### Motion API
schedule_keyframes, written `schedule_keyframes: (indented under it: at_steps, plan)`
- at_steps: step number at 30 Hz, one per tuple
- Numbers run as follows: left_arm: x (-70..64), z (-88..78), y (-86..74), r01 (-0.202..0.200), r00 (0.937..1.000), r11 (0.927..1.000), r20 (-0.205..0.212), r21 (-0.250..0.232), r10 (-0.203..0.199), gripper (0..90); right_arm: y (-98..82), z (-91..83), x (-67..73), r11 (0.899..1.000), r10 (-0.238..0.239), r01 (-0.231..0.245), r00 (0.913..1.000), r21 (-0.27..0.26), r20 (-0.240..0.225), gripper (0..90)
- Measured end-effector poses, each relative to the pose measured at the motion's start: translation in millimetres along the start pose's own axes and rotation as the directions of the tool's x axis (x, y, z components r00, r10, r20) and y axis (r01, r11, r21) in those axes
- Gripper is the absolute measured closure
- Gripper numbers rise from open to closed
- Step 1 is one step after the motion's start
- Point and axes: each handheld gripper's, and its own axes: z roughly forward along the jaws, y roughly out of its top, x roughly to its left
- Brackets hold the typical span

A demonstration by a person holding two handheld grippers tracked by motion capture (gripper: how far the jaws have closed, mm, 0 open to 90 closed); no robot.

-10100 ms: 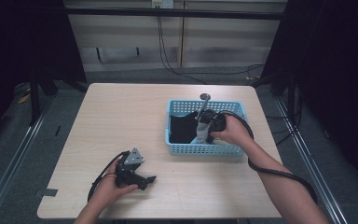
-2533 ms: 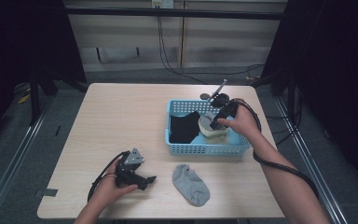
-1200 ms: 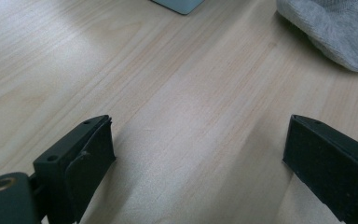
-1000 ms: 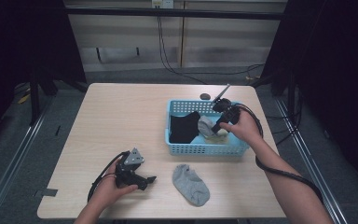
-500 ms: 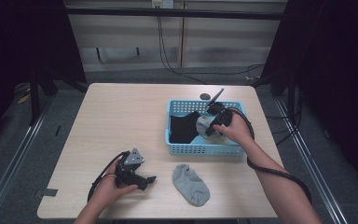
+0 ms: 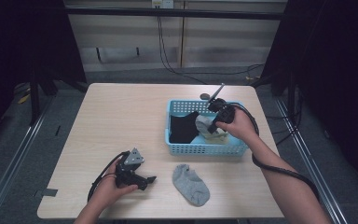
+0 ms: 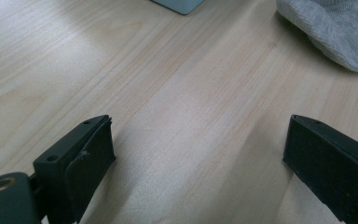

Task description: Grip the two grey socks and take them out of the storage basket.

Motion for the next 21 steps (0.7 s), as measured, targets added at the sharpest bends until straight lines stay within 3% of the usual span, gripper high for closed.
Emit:
schedule_keyframes:
  at_steps: [10,21]
  plan:
    - [0.2,-0.2,0.1,-0.003,1.0000,1.0000,0.000,0.003,0.003,7.7,1.3,-25.5,13.4,0.999,-0.049,0.049,0.9987,-0.014,-0.012,77.6]
    - [0.2,-0.1,0.1,-0.003,1.0000,1.0000,0.001,0.001,0.003,7.7,1.5,-42.6,32.6,0.990,-0.138,0.138,0.9902,-0.014,-0.020,77.7]
